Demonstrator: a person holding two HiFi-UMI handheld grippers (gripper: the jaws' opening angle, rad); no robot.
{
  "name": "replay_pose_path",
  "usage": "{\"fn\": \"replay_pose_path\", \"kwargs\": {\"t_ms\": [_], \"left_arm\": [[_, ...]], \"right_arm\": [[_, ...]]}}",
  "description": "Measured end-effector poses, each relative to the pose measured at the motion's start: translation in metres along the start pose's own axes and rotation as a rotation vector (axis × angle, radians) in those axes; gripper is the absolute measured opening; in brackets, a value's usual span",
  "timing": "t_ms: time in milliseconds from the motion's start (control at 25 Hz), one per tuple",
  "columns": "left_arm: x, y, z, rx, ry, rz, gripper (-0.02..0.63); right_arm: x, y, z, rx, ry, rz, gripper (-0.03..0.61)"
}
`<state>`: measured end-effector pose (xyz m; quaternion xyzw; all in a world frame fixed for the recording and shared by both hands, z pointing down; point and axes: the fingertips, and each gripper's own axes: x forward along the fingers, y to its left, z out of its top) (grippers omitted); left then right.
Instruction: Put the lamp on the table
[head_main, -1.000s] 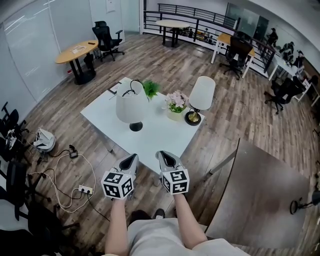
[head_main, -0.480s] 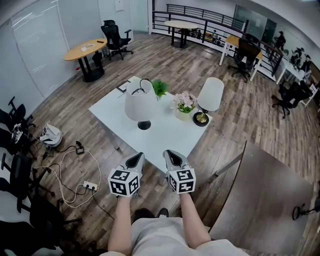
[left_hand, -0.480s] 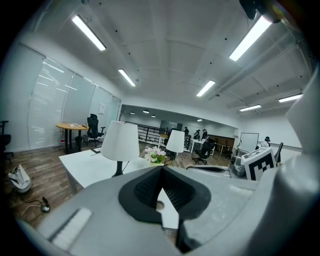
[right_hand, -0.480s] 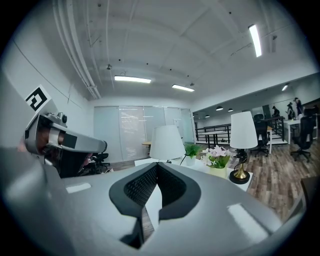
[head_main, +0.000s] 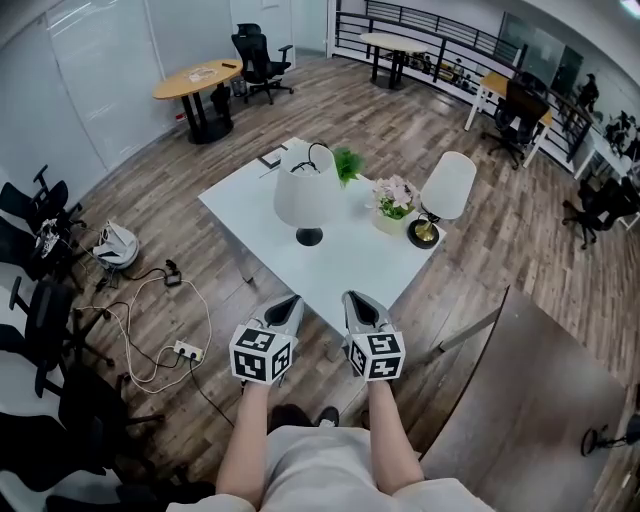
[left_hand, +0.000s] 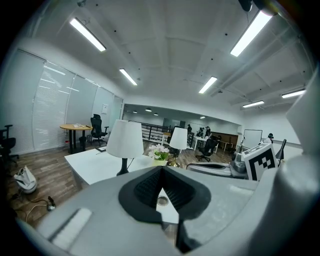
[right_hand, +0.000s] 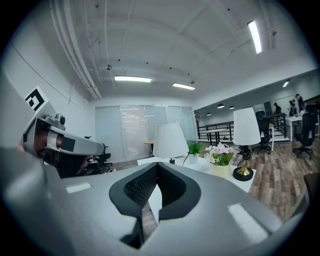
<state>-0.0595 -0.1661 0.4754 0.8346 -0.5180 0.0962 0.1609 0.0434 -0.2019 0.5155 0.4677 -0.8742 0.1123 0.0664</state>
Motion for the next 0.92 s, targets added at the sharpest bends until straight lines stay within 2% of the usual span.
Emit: {"fn": "replay_pose_path", "kwargs": {"t_ms": [520, 920], "left_arm": [[-0.005, 0.006, 0.005, -0.004, -0.002, 0.013, 0.000], [0.000, 0.003, 0.009, 0.014, -0.011, 0.015, 0.000]], "right_arm": [[0.008, 0.010, 0.005, 0.019, -0.009, 0.035, 0.025], [0.009, 0.004, 0.001, -0.010, 0.013, 0.027, 0.021]]}}
